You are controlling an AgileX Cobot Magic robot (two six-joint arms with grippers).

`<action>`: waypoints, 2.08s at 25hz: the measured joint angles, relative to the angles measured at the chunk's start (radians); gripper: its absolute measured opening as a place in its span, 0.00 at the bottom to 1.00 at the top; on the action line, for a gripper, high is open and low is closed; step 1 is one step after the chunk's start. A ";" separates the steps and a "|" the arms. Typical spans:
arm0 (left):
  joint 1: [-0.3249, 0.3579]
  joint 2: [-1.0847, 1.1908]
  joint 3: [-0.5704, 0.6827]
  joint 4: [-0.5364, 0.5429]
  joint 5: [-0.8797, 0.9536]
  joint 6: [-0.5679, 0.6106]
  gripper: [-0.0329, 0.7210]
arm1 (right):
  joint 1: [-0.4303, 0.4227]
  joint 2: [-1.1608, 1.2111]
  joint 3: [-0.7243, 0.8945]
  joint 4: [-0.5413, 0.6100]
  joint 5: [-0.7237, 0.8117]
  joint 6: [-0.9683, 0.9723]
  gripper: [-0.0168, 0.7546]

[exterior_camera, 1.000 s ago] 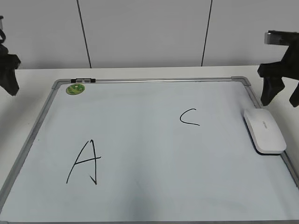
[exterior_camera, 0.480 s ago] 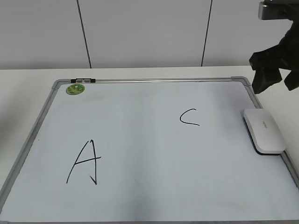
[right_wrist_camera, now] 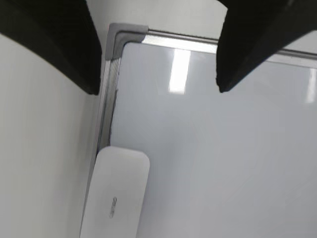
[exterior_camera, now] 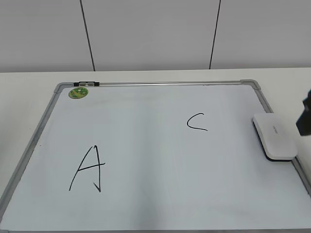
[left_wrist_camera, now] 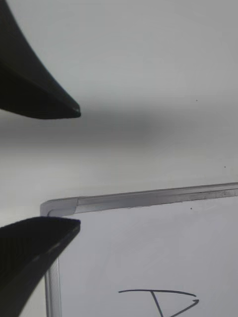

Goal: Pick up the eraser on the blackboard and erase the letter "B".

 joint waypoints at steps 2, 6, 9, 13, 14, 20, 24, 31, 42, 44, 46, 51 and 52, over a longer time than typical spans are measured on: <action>0.000 -0.073 0.055 0.004 0.000 0.000 0.66 | 0.000 -0.063 0.074 0.000 -0.001 0.000 0.72; 0.000 -0.189 0.146 0.007 0.004 -0.004 0.65 | 0.000 -0.173 0.198 0.005 -0.002 0.000 0.72; 0.000 -0.266 0.189 0.007 0.029 -0.013 0.65 | 0.000 -0.268 0.266 0.008 -0.002 0.000 0.72; 0.000 -0.338 0.220 0.007 0.057 -0.025 0.65 | 0.000 -0.387 0.322 0.008 0.000 0.000 0.72; 0.000 -0.349 0.228 0.007 0.057 -0.025 0.65 | 0.000 -0.414 0.329 0.008 0.005 0.002 0.72; 0.000 -0.402 0.259 0.005 0.086 -0.027 0.62 | 0.000 -0.570 0.363 0.003 0.031 0.002 0.72; 0.000 -0.415 0.259 0.001 0.092 -0.029 0.61 | 0.000 -0.621 0.411 -0.009 0.071 0.002 0.72; 0.000 -0.415 0.262 0.001 0.096 -0.029 0.60 | 0.000 -0.661 0.478 -0.044 0.105 0.002 0.72; 0.000 -0.415 0.271 0.001 0.103 -0.029 0.58 | 0.000 -0.662 0.486 -0.046 0.108 0.002 0.71; 0.000 -0.415 0.271 0.001 0.103 -0.029 0.57 | 0.000 -0.662 0.486 -0.046 0.108 0.002 0.71; 0.000 -0.415 0.271 0.001 0.103 -0.029 0.57 | 0.000 -0.662 0.486 -0.046 0.108 0.002 0.71; 0.000 -0.415 0.271 -0.012 0.103 -0.029 0.56 | 0.000 -0.662 0.486 -0.046 0.108 0.002 0.71; 0.000 -0.415 0.271 -0.014 0.103 -0.029 0.56 | 0.000 -0.662 0.486 -0.046 0.108 0.002 0.71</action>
